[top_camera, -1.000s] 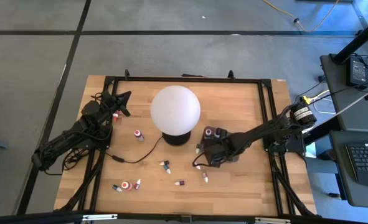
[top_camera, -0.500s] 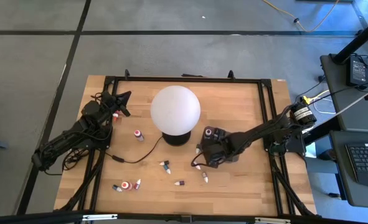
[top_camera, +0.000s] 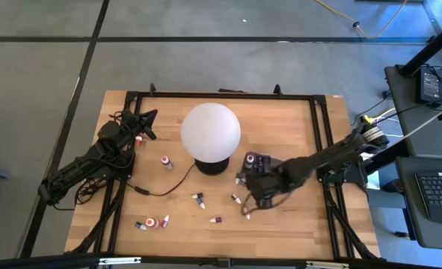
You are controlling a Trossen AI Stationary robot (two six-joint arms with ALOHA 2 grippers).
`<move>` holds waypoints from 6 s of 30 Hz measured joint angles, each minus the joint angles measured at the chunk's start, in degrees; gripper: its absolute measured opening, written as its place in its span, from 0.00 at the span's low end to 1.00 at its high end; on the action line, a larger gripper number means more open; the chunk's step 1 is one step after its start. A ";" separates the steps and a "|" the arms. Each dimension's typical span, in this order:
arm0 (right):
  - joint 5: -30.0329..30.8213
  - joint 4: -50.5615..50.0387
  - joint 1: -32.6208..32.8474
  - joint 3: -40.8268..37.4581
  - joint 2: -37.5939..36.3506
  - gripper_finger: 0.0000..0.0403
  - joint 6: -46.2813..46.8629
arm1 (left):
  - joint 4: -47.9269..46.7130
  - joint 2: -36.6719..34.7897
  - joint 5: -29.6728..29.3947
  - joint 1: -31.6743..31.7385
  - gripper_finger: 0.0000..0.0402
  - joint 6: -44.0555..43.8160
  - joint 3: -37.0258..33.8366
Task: Pick & Place food coloring
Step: Put the top large orange food coloring bottle into the black container
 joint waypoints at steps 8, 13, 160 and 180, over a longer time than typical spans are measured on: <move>9.12 7.27 4.96 -12.06 -16.81 0.38 -1.70 | 0.01 0.00 0.00 0.00 0.03 0.00 0.01; 14.52 15.31 5.45 -22.33 -26.72 0.38 -4.92 | 0.01 0.00 0.02 0.00 0.02 -0.07 -0.01; 13.38 31.64 -3.85 -46.44 -58.36 0.38 -21.18 | -57.69 77.44 -11.27 0.81 0.39 -36.06 33.63; 13.38 31.64 -3.86 -46.44 -58.36 0.38 -21.16 | -56.39 83.40 -12.23 0.81 0.36 -36.11 33.63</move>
